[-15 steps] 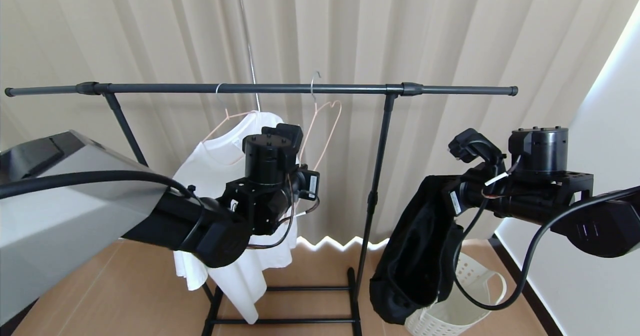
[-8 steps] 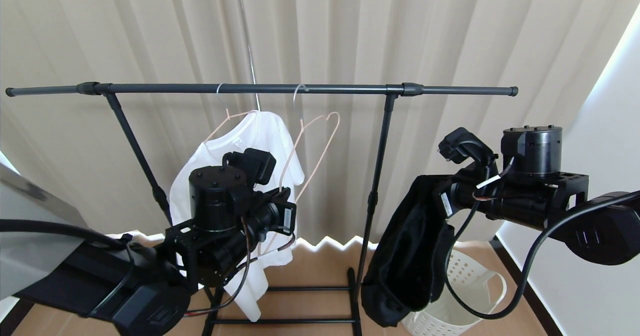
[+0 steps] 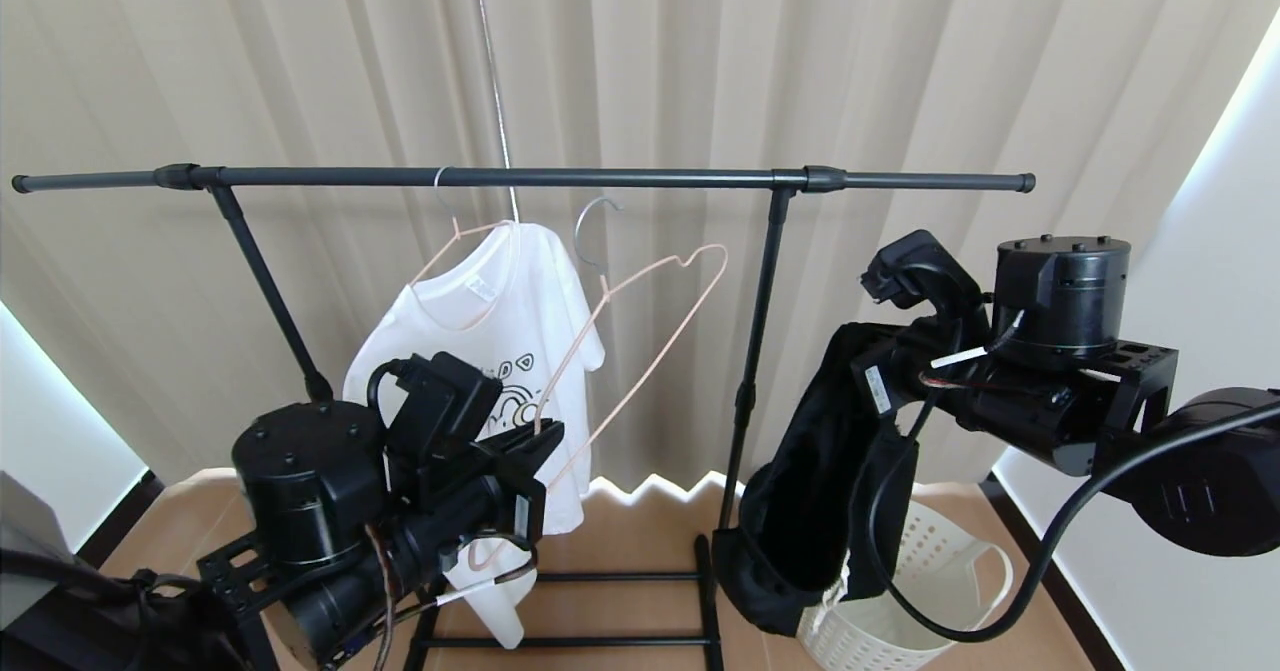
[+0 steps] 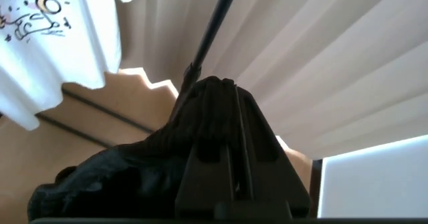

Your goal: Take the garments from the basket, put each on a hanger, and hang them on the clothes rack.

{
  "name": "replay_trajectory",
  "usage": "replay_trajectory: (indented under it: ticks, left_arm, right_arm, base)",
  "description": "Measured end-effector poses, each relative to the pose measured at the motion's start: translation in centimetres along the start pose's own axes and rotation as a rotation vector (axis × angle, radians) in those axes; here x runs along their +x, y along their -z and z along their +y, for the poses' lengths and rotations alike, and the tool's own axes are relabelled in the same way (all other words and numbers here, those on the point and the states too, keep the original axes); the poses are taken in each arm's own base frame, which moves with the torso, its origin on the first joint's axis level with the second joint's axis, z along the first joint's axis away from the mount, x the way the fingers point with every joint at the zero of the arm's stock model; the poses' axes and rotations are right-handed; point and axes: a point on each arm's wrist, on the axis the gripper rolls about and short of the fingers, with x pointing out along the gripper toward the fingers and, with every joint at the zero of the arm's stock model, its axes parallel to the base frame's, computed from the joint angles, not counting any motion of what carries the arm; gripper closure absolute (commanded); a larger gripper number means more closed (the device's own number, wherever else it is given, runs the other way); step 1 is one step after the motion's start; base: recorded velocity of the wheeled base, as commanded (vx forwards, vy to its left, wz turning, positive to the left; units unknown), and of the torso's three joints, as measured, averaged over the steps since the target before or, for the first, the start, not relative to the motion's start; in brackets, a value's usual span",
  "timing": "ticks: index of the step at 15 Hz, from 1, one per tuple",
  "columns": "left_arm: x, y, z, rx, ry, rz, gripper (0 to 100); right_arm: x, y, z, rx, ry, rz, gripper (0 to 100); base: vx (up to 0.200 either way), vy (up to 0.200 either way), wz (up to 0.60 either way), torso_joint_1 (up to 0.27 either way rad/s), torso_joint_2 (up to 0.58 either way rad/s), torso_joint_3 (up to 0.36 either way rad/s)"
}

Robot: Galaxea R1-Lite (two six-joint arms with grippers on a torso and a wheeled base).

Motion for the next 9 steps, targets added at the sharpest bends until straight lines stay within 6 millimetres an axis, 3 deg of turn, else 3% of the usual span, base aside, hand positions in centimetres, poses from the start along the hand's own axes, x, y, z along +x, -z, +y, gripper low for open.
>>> replay_trajectory:
  ticks: [5,9]
  left_arm:
    - [-1.7,2.0,0.0,-0.002,0.052,-0.039,100]
    - [-1.9,5.9,-0.5,0.061,0.147,0.114,100]
  right_arm:
    - [0.4,0.0,0.4,-0.011,0.105,0.028,100]
    - [1.4,-0.1,0.5,-0.008,0.183,0.027,100]
  base:
    - [0.0,0.0,0.0,0.0,0.0,0.0]
    - [0.0,0.0,0.0,0.0,0.0,0.0]
